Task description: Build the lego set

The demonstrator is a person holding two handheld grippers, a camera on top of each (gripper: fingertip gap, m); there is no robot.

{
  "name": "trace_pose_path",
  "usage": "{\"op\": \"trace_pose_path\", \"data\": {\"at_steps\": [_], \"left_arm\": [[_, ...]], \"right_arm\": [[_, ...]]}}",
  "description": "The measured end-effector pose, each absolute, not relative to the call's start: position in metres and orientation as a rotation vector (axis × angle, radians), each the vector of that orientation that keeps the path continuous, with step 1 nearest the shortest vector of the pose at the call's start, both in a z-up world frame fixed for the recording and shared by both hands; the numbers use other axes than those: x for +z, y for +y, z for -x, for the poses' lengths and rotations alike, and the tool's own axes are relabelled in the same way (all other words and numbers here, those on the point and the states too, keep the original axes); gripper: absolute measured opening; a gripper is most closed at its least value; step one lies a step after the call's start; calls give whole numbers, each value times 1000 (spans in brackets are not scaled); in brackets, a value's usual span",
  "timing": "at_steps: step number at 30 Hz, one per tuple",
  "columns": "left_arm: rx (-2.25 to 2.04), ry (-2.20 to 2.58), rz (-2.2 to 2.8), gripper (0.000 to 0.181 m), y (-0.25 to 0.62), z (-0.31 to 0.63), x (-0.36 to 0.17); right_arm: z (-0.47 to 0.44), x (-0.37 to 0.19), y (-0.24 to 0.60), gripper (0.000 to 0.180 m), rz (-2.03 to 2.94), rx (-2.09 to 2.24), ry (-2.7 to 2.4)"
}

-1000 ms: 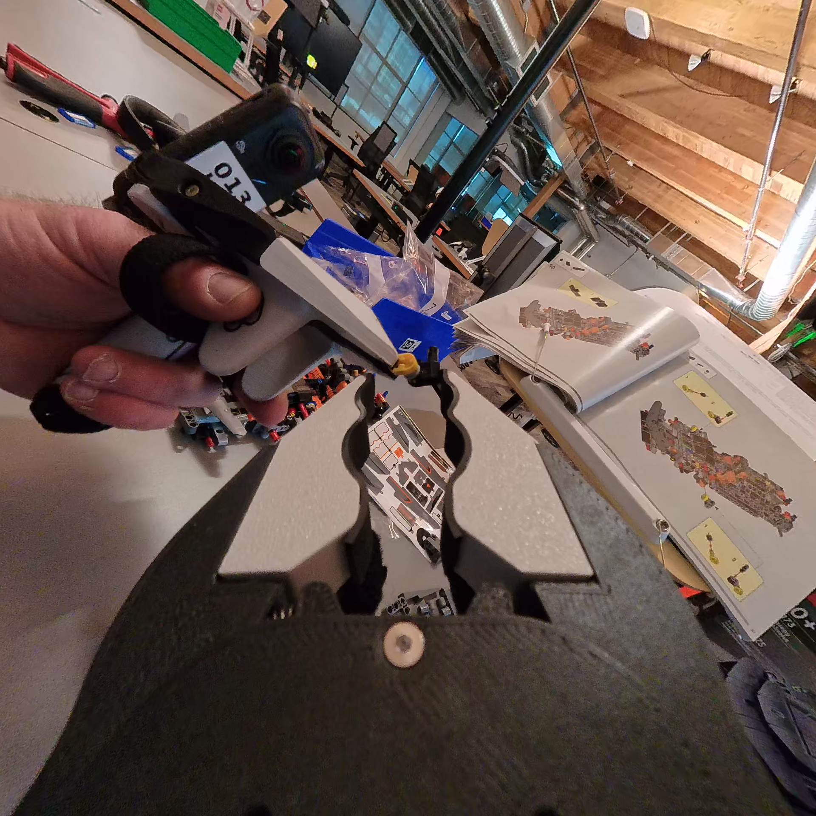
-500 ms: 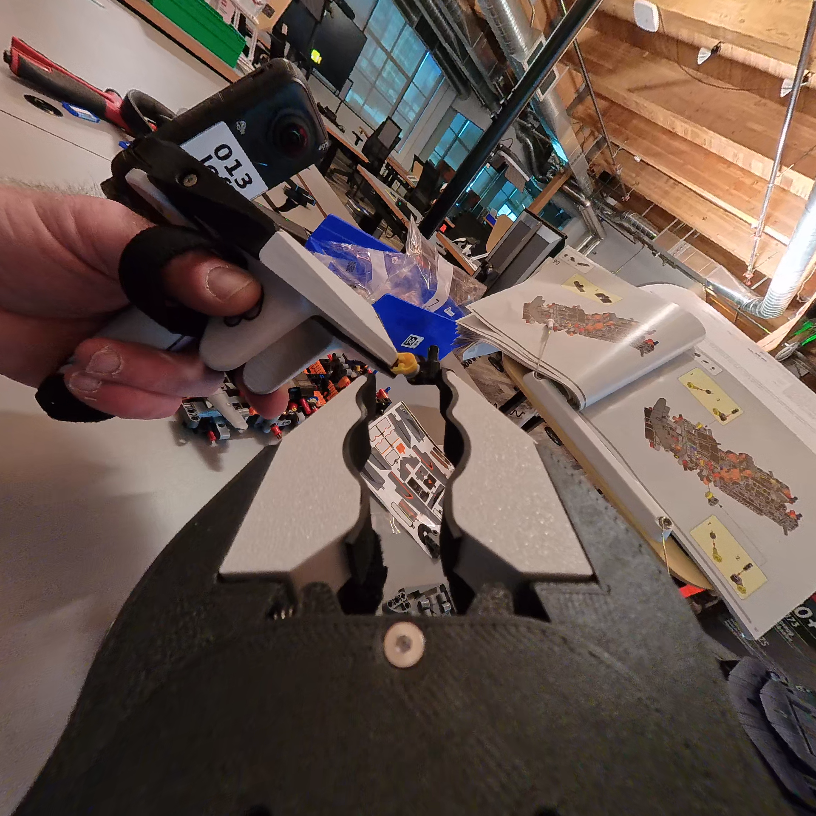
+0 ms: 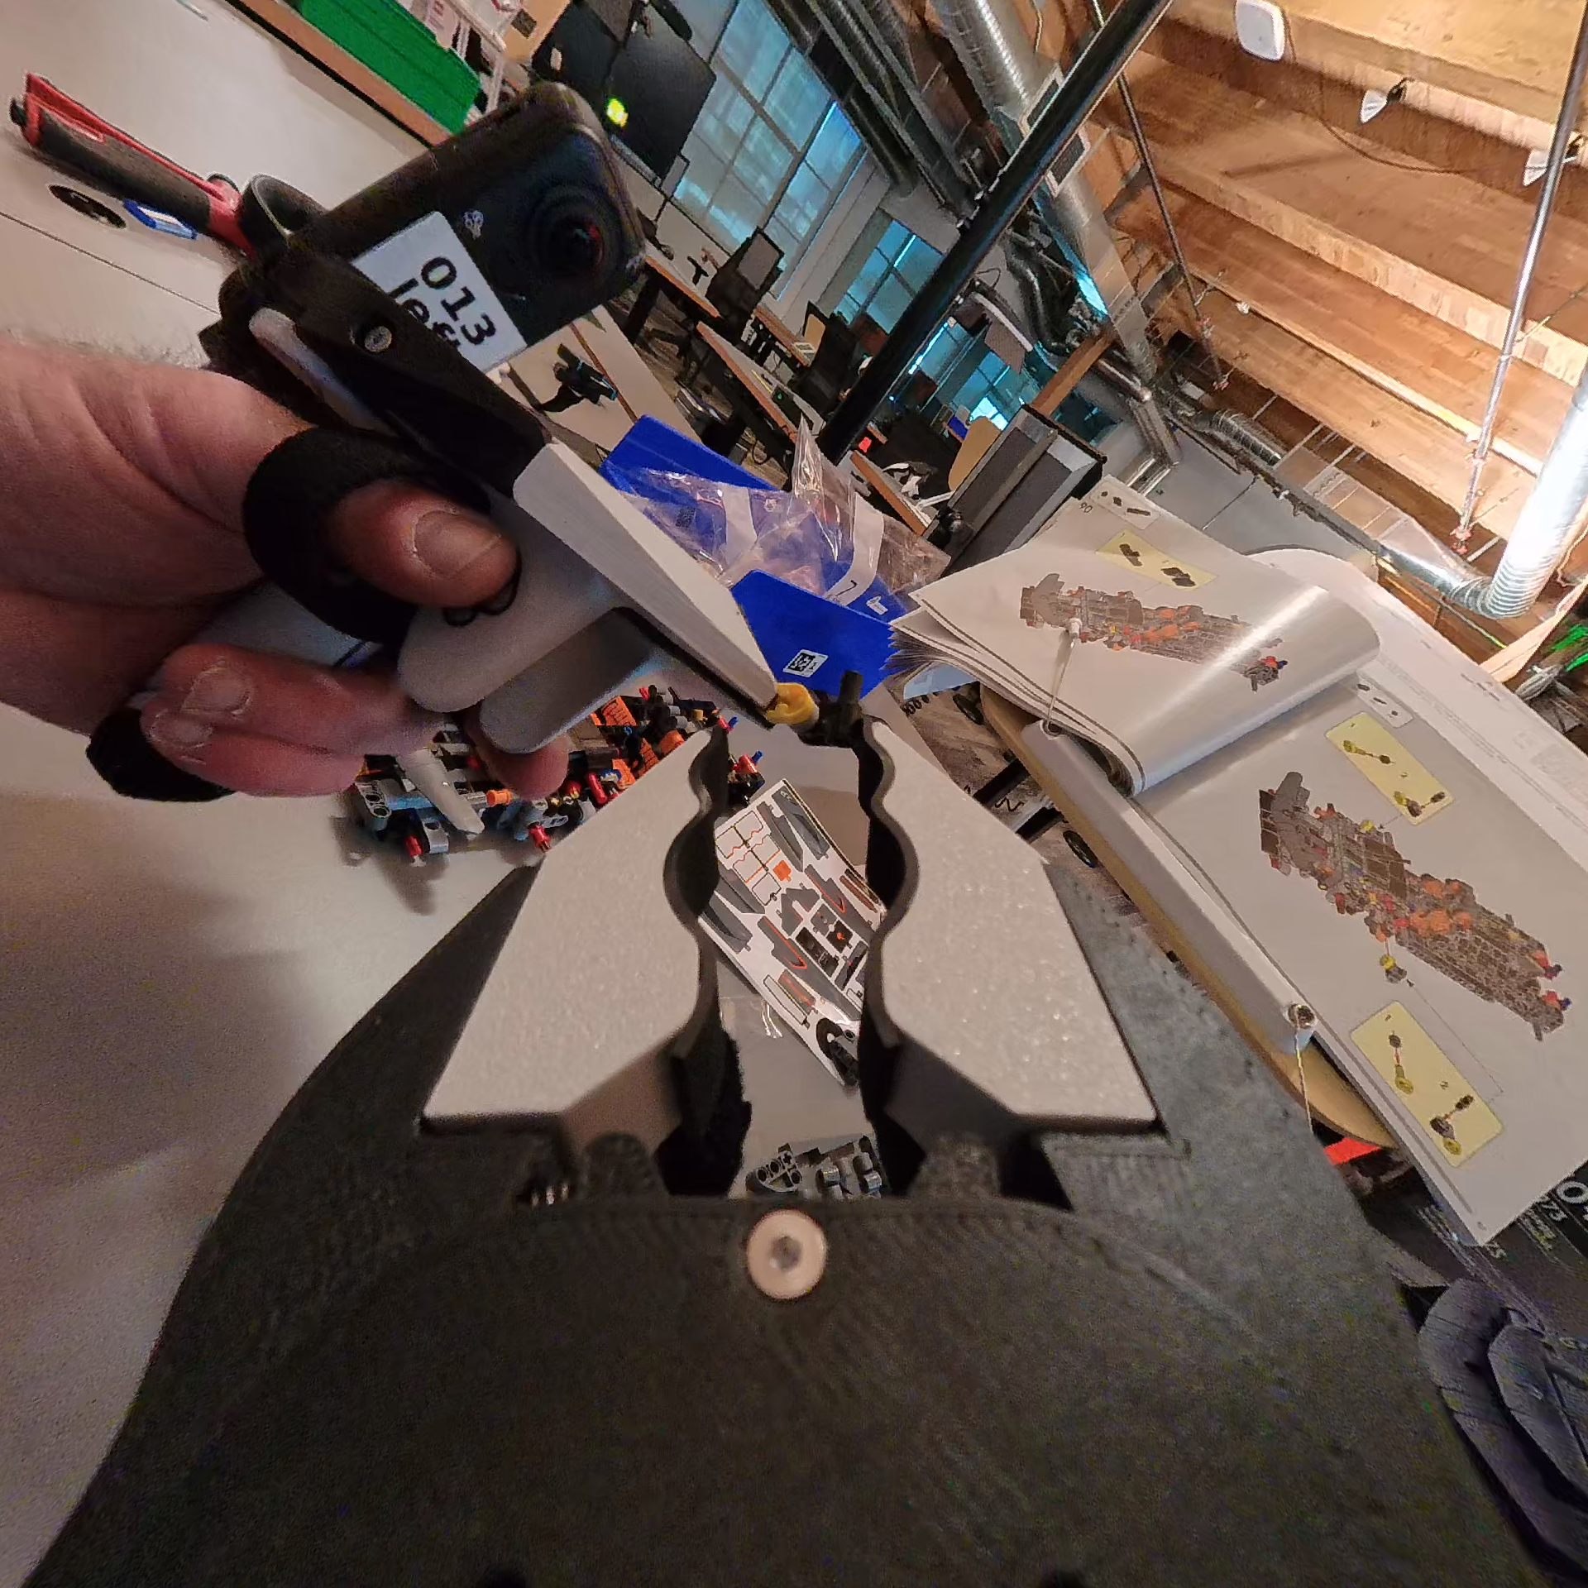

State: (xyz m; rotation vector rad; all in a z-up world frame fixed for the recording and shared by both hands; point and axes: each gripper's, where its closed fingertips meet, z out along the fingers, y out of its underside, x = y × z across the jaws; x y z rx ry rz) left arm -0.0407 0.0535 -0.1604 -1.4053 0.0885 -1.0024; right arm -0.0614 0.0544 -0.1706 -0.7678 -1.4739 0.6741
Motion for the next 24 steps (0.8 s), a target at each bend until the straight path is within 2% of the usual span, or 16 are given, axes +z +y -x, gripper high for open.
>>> {"op": "trace_pose_path", "data": {"at_steps": [13, 24], "left_arm": [[-750, 251, 1696, 2, 55, 46, -176], [-280, 609, 1912, 2, 42, 44, -192]], "right_arm": [[56, -168, 53, 30, 729, 673, -1484], [55, -183, 37, 28, 673, 716, -1654]]}}
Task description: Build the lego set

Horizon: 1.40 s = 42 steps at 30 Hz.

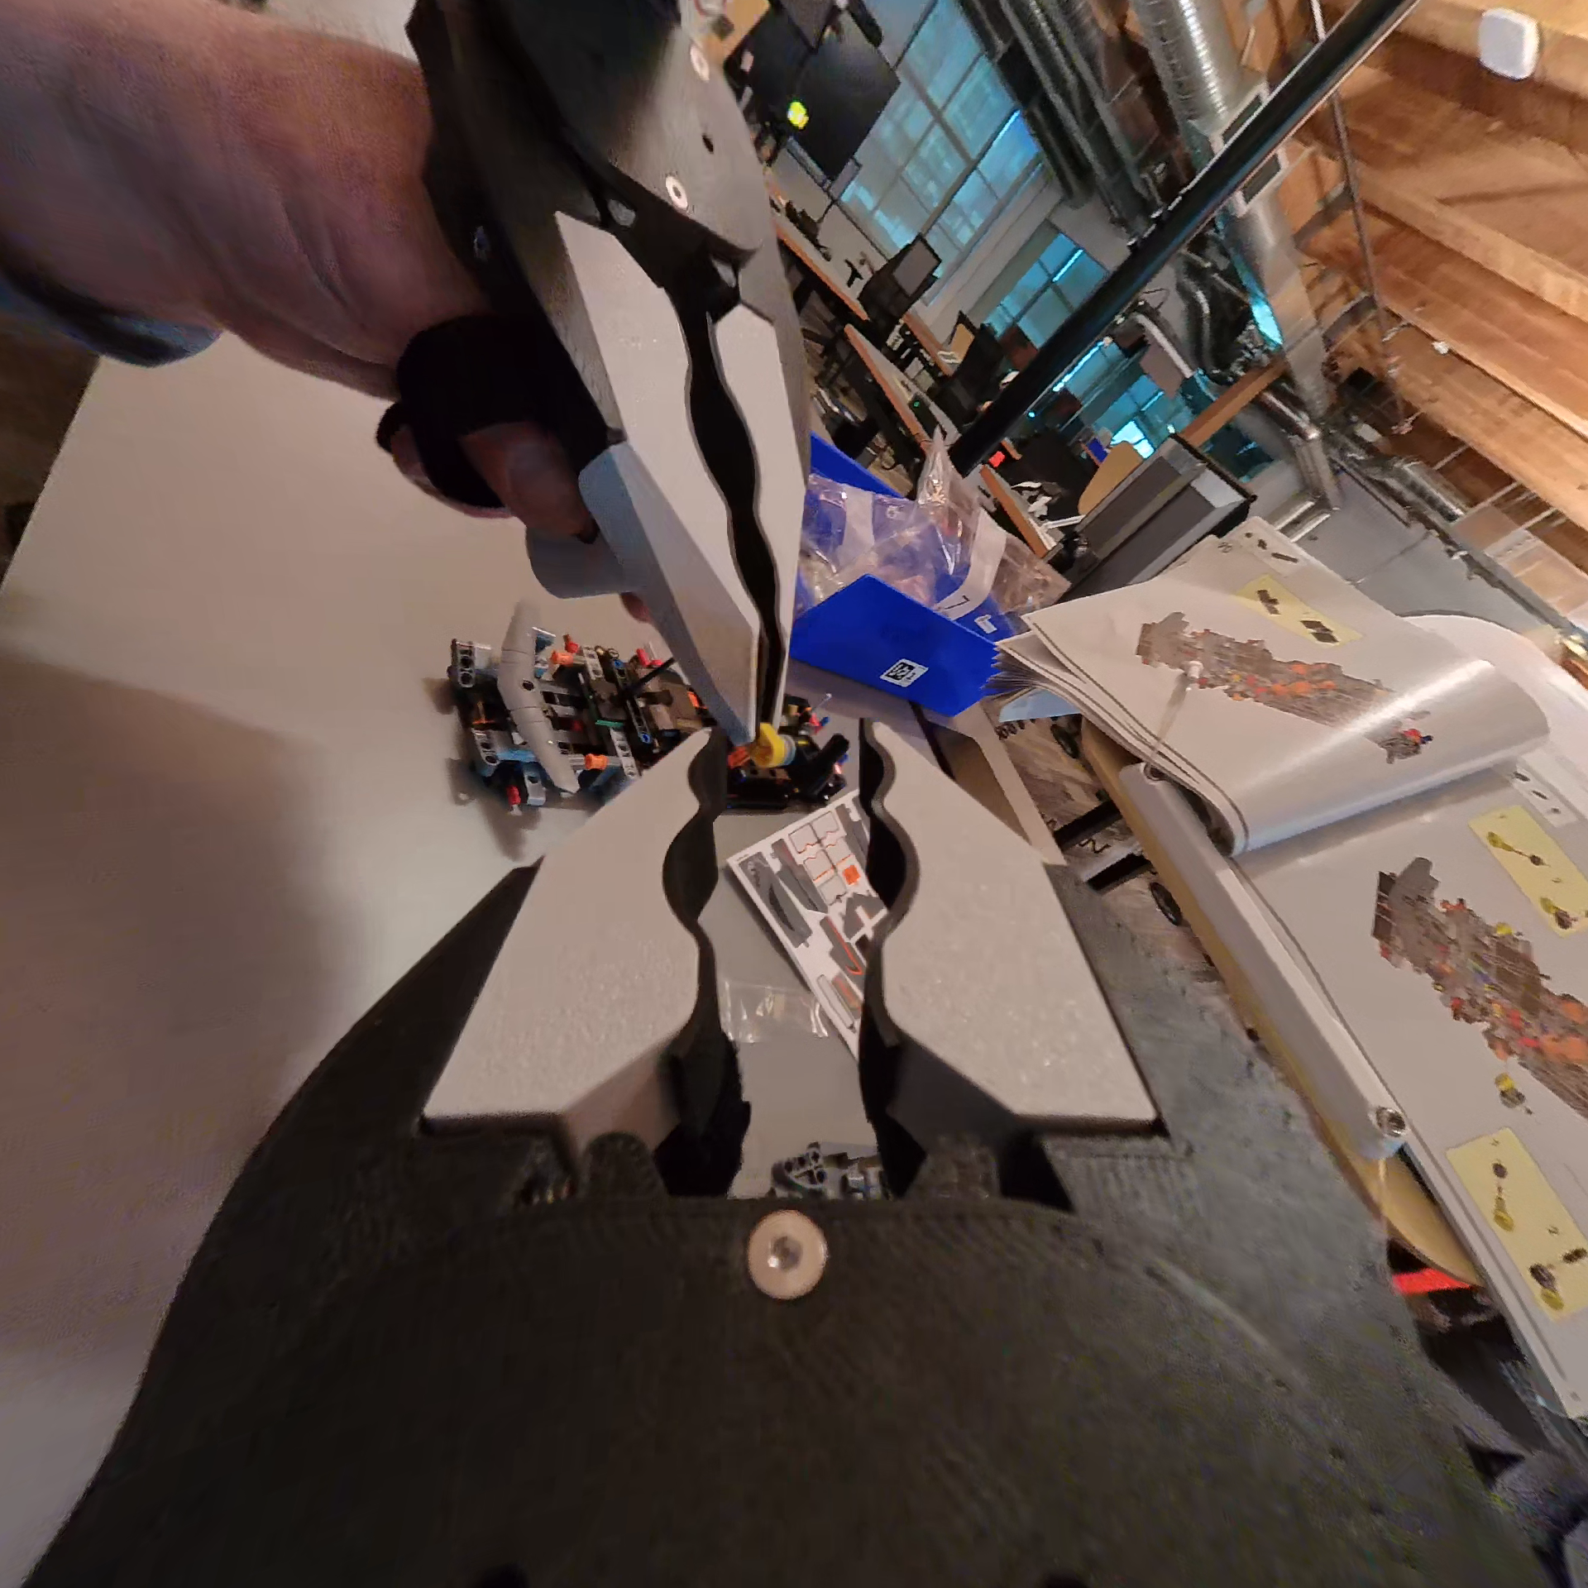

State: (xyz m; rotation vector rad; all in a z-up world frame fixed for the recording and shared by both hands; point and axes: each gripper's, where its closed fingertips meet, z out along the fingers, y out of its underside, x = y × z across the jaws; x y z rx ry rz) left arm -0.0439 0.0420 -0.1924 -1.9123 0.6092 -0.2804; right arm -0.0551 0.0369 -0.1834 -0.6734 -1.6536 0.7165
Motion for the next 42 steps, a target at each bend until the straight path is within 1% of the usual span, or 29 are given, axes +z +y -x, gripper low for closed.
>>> {"op": "trace_pose_path", "data": {"at_steps": [4, 11, 18, 22, 29, 39, 42], "left_arm": [[-100, 706, 1933, 2, 42, 45, -197], [52, 769, 1924, 2, 44, 48, -201], [110, 829, 1891, 2, 41, 43, -200], [150, 862, 1879, 2, 39, 42, -200], [169, 892, 1869, 2, 34, 40, -199], [162, 803, 1782, 3, 42, 41, -179], [194, 772, 1759, 6, 45, 43, -174]], "right_arm": [[53, -184, 33, 25, 680, 779, -1680], [48, -180, 39, 21, 750, 936, -1662], [48, -185, 45, 15, 806, 995, -1666], [48, -187, 42, 6, 811, 1046, -1675], [46, -186, 42, 2, 841, 1135, -1669], [44, -166, 55, 1, 998, 1569, -1436], [41, -158, 62, 1, 1028, 1701, -1344]]}}
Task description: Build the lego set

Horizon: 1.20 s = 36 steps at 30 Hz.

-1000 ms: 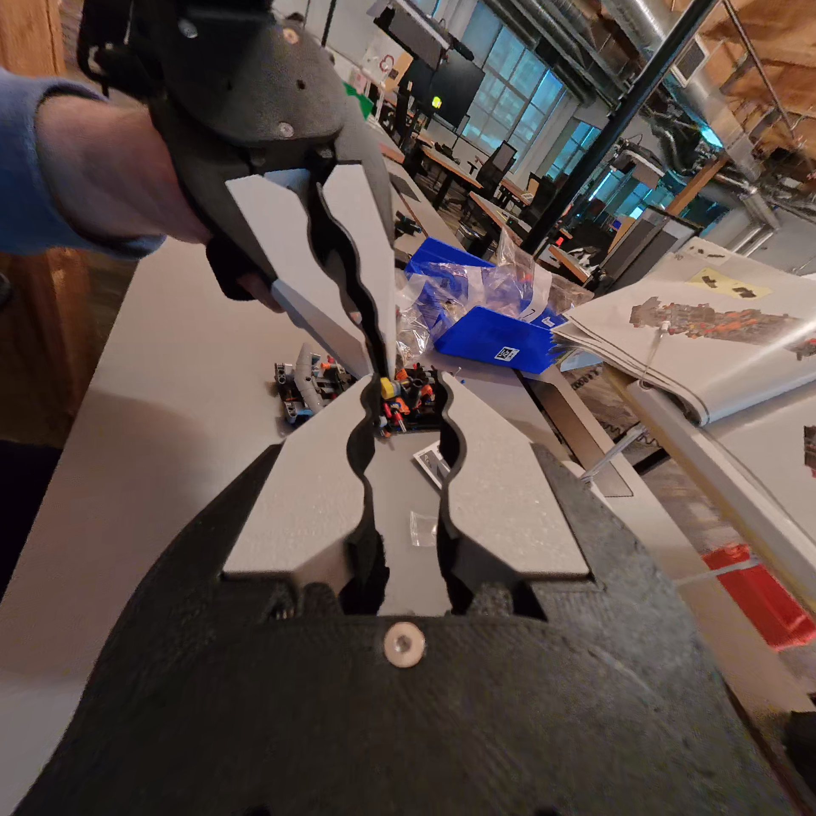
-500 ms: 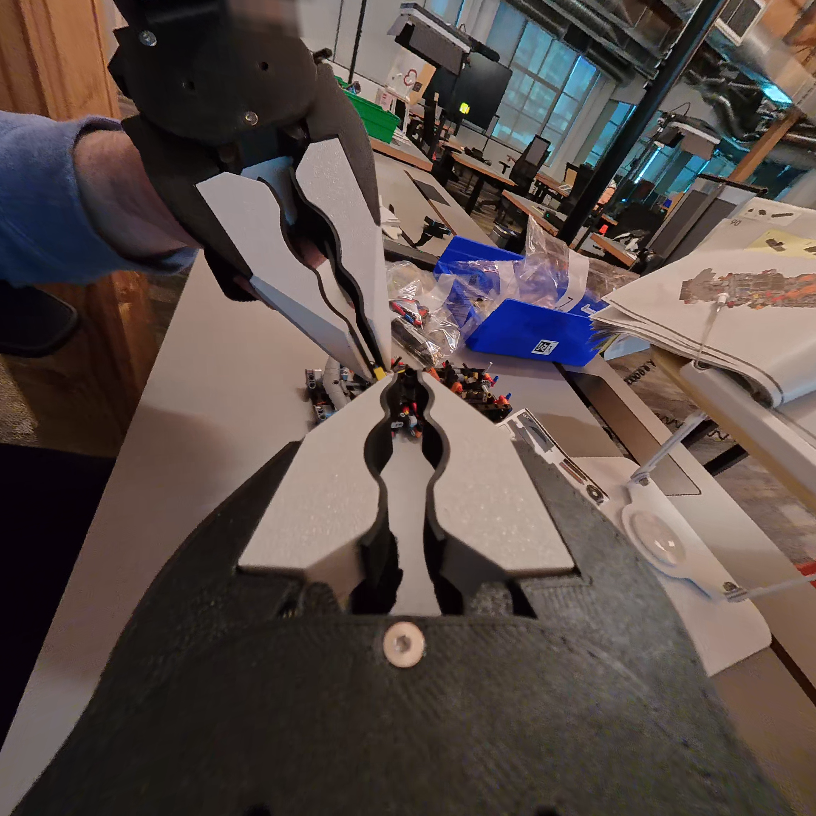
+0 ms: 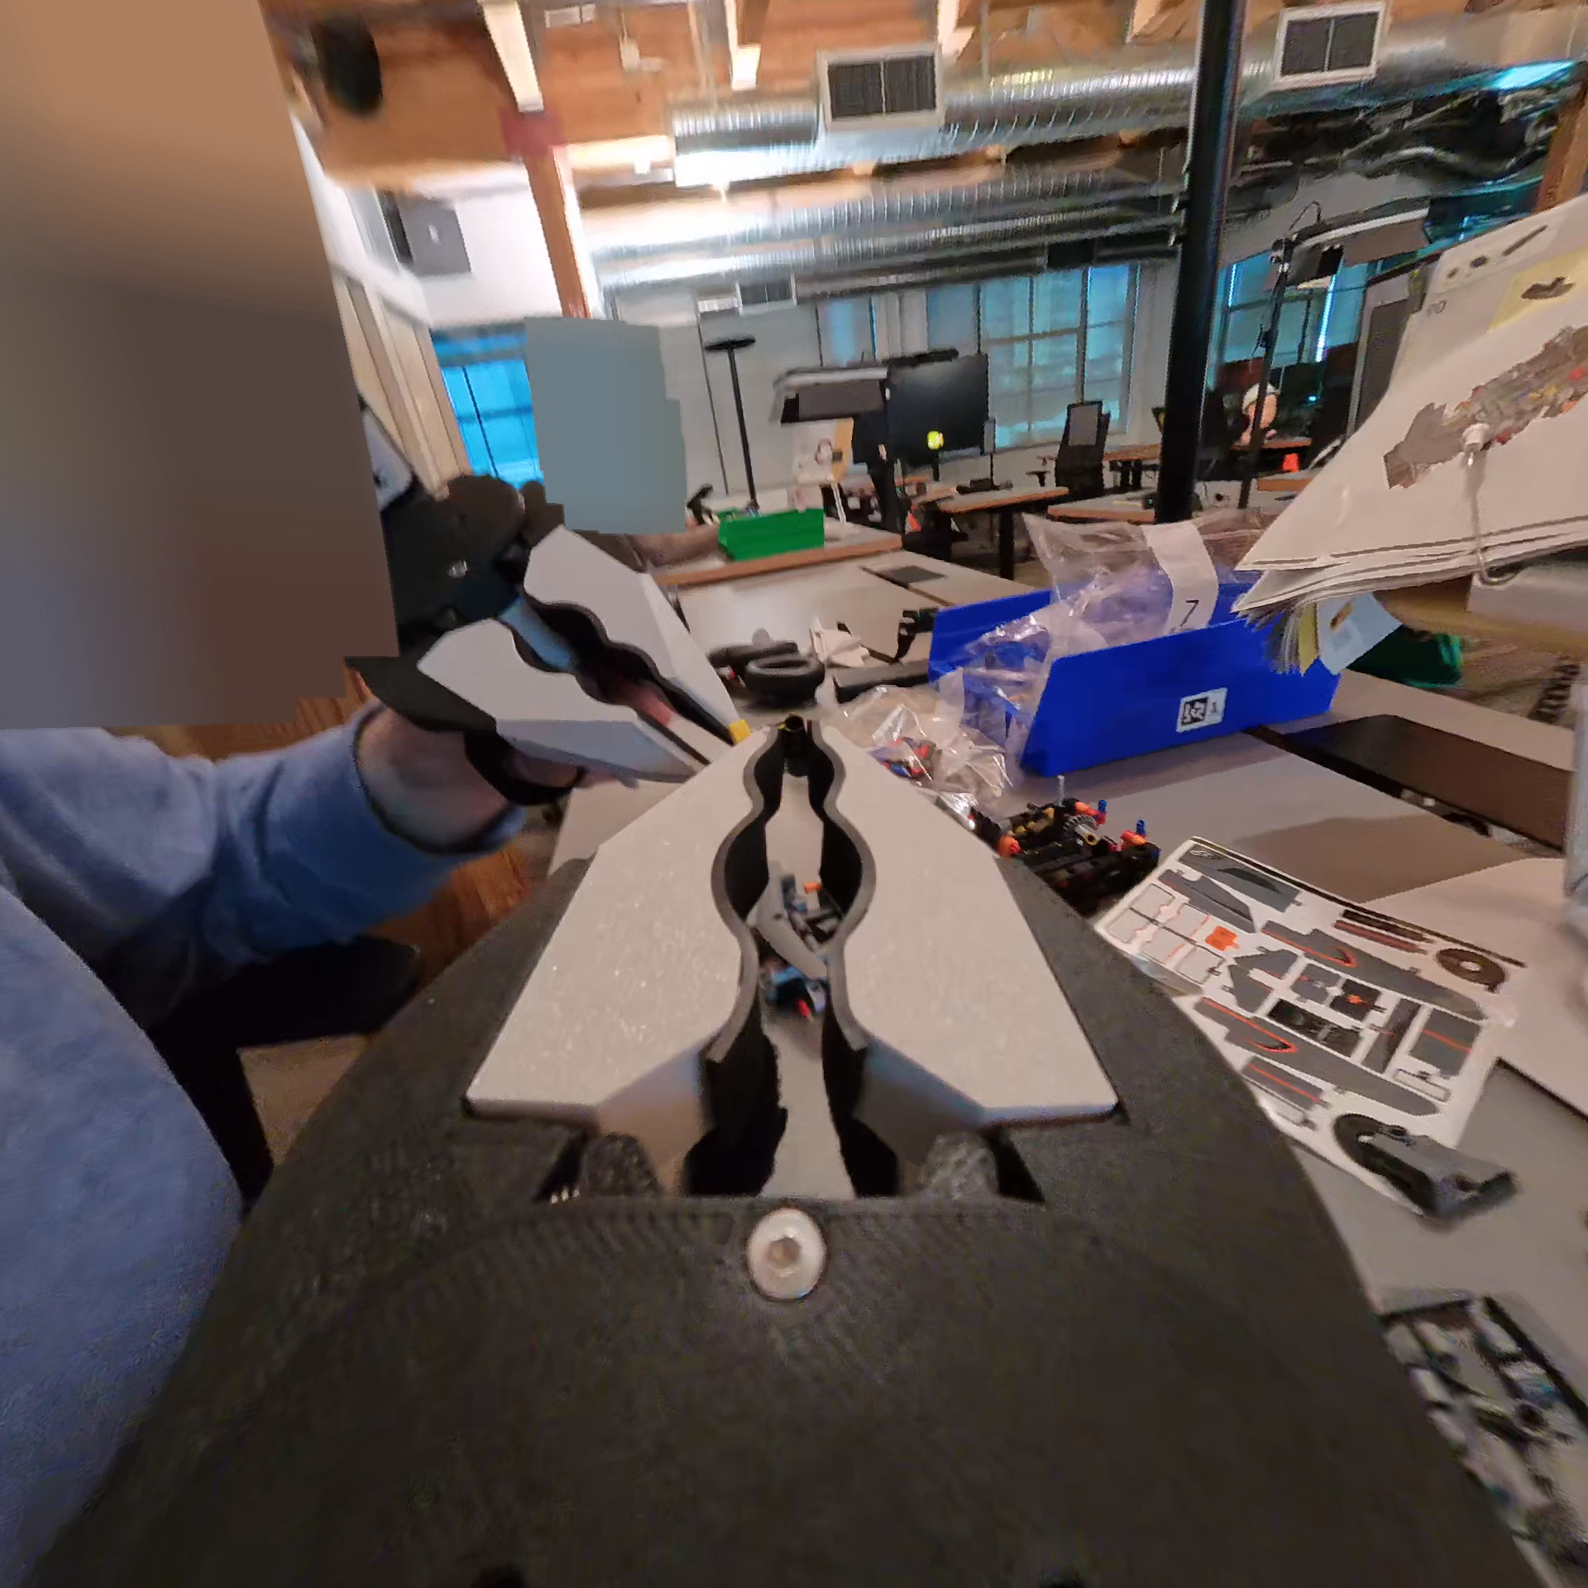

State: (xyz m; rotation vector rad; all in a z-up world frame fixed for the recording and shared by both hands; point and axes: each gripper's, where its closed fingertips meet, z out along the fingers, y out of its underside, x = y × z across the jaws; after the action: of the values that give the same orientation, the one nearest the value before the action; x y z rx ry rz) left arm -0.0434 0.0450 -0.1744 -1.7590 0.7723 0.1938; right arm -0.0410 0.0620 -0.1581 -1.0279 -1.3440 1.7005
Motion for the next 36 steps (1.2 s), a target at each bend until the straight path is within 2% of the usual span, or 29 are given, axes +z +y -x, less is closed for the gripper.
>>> {"op": "trace_pose_path", "data": {"at_steps": [8, 14, 36], "left_arm": [[251, 679, 1667, 15, 59, 45, -161], [326, 713, 1617, 17, 62, 40, -155], [401, 682, 1550, 13, 64, 34, -145]], "right_arm": [[34, -142, 70, 1, 1076, 2152, -1115], [35, -140, 60, 1, 1066, 2286, -1084], [35, -138, 61, 1, 1040, 2150, -1049]]}}
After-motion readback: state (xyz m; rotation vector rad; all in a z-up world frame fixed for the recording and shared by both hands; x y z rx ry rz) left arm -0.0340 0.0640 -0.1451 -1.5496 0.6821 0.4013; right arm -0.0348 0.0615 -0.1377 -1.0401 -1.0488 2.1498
